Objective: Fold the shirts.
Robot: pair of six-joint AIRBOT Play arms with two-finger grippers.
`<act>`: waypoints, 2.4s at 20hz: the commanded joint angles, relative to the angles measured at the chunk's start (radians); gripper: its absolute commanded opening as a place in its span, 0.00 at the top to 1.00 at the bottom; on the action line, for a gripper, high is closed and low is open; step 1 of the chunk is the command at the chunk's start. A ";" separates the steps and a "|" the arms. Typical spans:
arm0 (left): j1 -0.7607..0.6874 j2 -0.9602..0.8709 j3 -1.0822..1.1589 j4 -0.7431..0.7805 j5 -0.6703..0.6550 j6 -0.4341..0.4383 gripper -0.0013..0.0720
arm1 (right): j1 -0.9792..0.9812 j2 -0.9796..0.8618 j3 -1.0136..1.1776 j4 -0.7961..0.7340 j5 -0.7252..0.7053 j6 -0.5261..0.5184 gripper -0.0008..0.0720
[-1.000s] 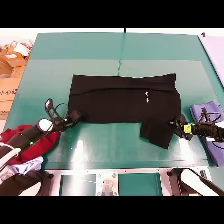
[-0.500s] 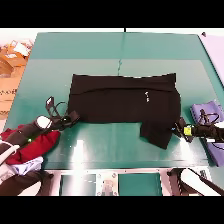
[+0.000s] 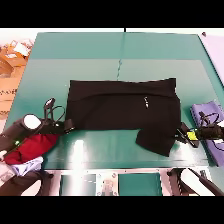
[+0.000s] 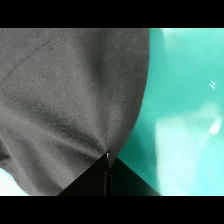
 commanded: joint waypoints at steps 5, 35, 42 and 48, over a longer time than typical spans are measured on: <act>0.004 0.086 0.105 0.161 -0.251 -0.011 0.94 | 0.001 0.175 0.161 -0.089 0.181 0.065 0.96; 0.060 -0.866 1.176 0.222 -0.089 -0.103 0.01 | 0.138 -0.838 1.183 0.278 -0.007 -0.147 0.25; 0.136 -0.861 1.231 0.175 -0.295 -0.116 0.01 | -0.006 -0.913 1.083 0.266 0.147 -0.424 0.04; 0.136 -0.861 1.231 0.161 -0.302 -0.116 0.01 | 0.003 -1.034 1.044 0.474 0.272 -0.597 0.04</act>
